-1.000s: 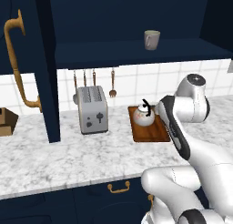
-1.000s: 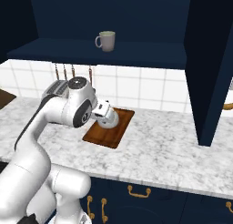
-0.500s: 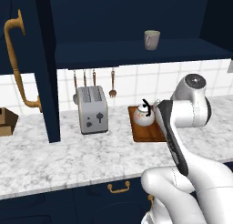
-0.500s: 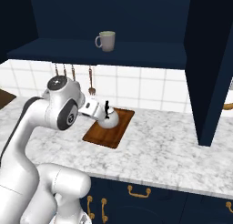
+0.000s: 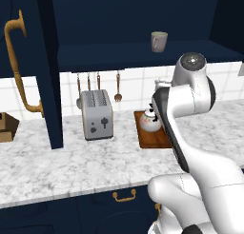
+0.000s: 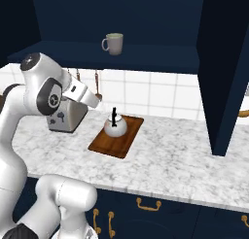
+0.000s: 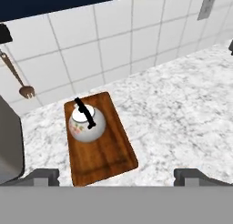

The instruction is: Pick the kettle from the counter and place it on the tray. Then pick the mug from the cabinet and place it on the tray. Then close the cabinet doors.

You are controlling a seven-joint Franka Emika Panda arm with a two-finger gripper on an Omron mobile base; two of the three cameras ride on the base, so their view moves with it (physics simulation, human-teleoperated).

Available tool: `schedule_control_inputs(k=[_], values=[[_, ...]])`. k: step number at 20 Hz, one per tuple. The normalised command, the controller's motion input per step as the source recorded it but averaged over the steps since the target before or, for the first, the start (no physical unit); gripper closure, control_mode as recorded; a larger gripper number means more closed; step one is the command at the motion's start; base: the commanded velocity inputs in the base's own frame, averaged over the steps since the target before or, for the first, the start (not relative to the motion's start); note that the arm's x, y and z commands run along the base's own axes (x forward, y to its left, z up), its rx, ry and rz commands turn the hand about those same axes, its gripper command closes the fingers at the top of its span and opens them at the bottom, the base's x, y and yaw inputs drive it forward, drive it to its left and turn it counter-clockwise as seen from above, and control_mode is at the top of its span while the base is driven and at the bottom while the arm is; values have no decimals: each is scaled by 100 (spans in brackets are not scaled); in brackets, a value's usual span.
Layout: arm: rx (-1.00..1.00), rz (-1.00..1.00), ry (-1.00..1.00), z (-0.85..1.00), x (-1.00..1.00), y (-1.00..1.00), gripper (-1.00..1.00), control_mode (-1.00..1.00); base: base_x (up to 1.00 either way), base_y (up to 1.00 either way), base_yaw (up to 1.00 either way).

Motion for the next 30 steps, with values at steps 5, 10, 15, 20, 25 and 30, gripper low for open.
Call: schedule_control_inputs(k=[5,10,15,20,25,30], values=[[0,-7,4,34,0,-2,-100,-100,0,0,0],[-1,0,-3,5,0,0,-100,-100,0,0,0],[1,-5,-36,49,31,16,-100,-100,0,0,0],[-5,-18,-31,19,62,40,-100,-100,0,0,0],[-1,-9,13,0,46,13,-100,-100,0,0,0],[-1,0,2,0,12,0,-100,-100,0,0,0]])
